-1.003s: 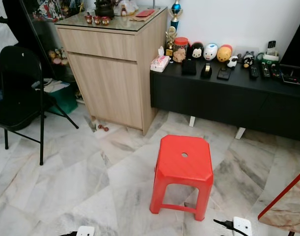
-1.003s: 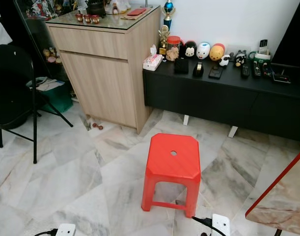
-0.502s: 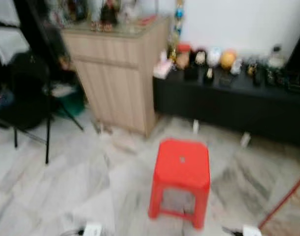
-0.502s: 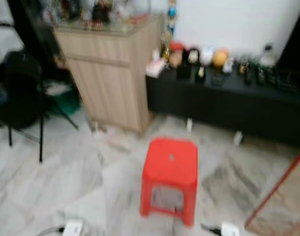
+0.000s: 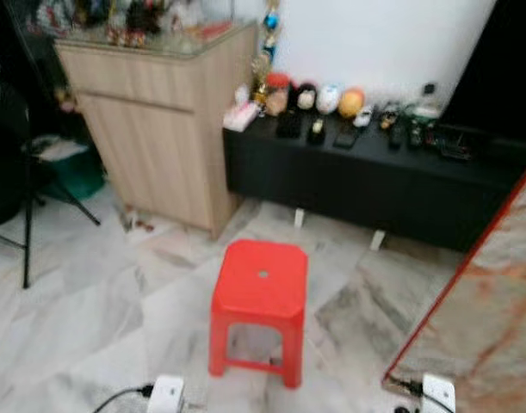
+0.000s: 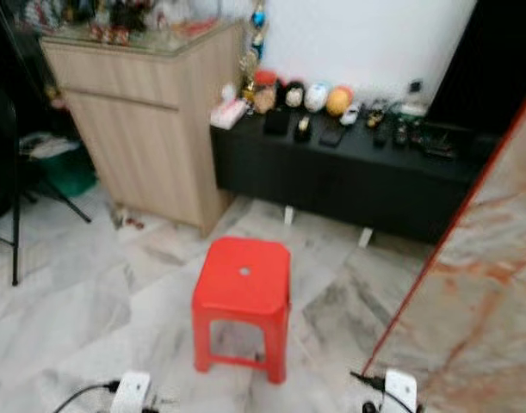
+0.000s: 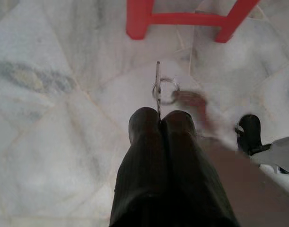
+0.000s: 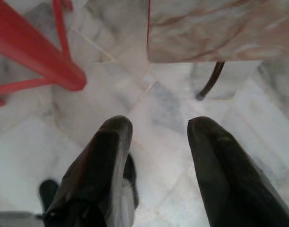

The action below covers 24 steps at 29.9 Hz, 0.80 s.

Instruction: Hang keys on a hook

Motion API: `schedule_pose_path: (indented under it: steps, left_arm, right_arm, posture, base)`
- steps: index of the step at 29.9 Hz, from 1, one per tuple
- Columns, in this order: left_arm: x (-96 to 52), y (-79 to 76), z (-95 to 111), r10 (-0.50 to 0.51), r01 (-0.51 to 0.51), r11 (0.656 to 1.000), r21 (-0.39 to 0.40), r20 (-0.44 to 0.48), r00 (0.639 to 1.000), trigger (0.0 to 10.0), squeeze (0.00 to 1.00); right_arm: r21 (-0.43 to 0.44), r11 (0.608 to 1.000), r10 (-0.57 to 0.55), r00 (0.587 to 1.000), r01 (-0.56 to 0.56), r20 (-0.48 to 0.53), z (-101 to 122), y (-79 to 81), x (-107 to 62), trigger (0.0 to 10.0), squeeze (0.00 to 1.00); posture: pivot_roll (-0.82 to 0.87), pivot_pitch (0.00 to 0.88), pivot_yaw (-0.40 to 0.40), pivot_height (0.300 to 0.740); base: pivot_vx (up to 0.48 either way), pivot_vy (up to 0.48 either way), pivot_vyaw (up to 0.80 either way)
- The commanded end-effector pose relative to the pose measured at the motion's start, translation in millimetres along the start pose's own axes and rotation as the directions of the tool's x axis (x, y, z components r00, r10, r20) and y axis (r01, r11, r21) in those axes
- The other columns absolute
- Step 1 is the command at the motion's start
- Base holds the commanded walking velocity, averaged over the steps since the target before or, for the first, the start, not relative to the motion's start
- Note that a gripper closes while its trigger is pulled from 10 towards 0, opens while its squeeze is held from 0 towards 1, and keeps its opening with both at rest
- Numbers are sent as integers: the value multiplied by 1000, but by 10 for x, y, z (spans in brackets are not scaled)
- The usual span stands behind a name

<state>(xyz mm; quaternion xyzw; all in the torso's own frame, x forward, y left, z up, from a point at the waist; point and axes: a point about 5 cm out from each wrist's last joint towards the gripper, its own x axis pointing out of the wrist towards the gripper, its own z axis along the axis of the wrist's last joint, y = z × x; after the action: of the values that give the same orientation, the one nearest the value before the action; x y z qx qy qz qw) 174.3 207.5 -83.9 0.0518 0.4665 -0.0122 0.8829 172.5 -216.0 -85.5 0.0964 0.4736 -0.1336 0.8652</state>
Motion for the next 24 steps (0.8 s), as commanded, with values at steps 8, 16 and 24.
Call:
schedule_pose_path:
  steps: [8, 16, 24]
  left_arm:
    - [-10, -10, -71, -8, 8, 1000, 17, -28, 1000, 10000, 0]
    - [10, -76, -17, -28, 29, 999, 41, -28, 999, 10000, 0]
    - [15, -56, 6, -19, 21, 999, 50, -32, 999, 10000, 0]
  right_arm:
    - [48, 998, -29, 998, 32, -46, -167, -21, -21, 10000, 0]
    - [46, 999, -24, 999, 25, -25, -126, 11, -14, 10000, 0]
    - [24, 1000, -8, 1000, 8, -29, -101, 59, -6, 10000, 0]
  posture:
    - [68, 0, -15, 736]
    - [71, 0, 1, 736]
    - [67, 0, 3, 736]
  base:
    - [0, -373, -386]
    - [0, -369, 0]
    - [0, -418, 0]
